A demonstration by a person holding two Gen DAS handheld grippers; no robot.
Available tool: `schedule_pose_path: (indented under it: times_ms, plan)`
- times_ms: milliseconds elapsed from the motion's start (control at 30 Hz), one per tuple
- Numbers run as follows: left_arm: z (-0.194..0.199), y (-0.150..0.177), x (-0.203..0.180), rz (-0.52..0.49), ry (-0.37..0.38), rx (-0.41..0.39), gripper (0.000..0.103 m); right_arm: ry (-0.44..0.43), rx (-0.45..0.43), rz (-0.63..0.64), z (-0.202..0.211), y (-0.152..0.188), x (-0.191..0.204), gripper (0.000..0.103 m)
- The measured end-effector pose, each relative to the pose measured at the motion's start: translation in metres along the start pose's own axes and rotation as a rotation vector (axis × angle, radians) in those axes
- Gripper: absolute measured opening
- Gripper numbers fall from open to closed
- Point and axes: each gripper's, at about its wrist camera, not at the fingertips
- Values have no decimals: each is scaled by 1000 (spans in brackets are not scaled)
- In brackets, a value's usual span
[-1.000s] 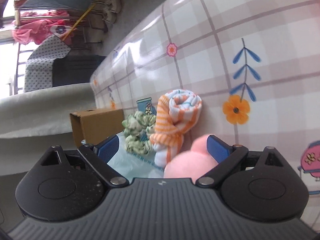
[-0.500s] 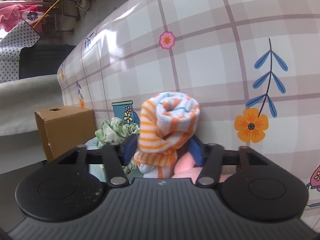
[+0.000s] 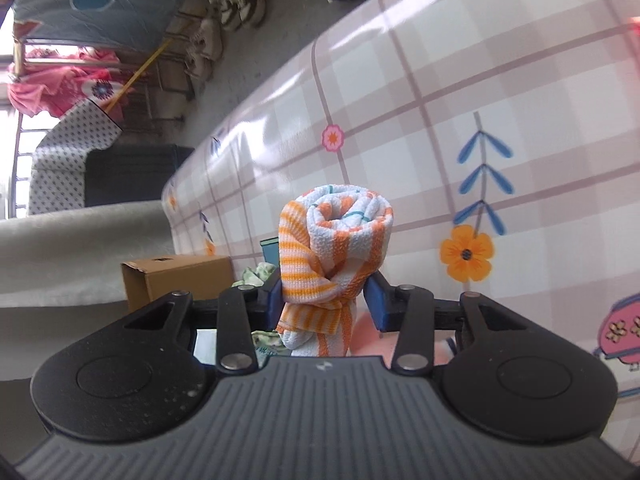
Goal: Organize soft objects
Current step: 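Carry the wet wipes pack and striped towel over the cardboard box with both tools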
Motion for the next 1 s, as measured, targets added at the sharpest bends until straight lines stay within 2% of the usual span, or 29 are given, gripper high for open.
schedule_pose_path:
  times_ms: [267, 467, 600, 767, 1000]
  plan:
    - [41, 9, -13, -65, 34, -98, 63, -153, -43, -57, 57, 28, -34, 40]
    - [74, 15, -12, -69, 48, -170, 63, -342, -88, -142, 87, 42, -49, 40]
    - [99, 20, 1, -30, 64, -209, 63, -371, -108, -120, 102, 52, -35, 40]
    - [141, 31, 30, 2, 35, -263, 63, -400, -82, -70, 104, 76, -1, 40]
    - [205, 46, 110, 71, -57, -333, 63, -449, 34, 7, 59, 127, 82, 40]
Point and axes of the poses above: each gripper's, at about its wrist camera, not at the fingertips, and z roughly against the way its jaws point, x to its left, y to its underside, and after that the axes turned 8 degrees about -z, right-handed
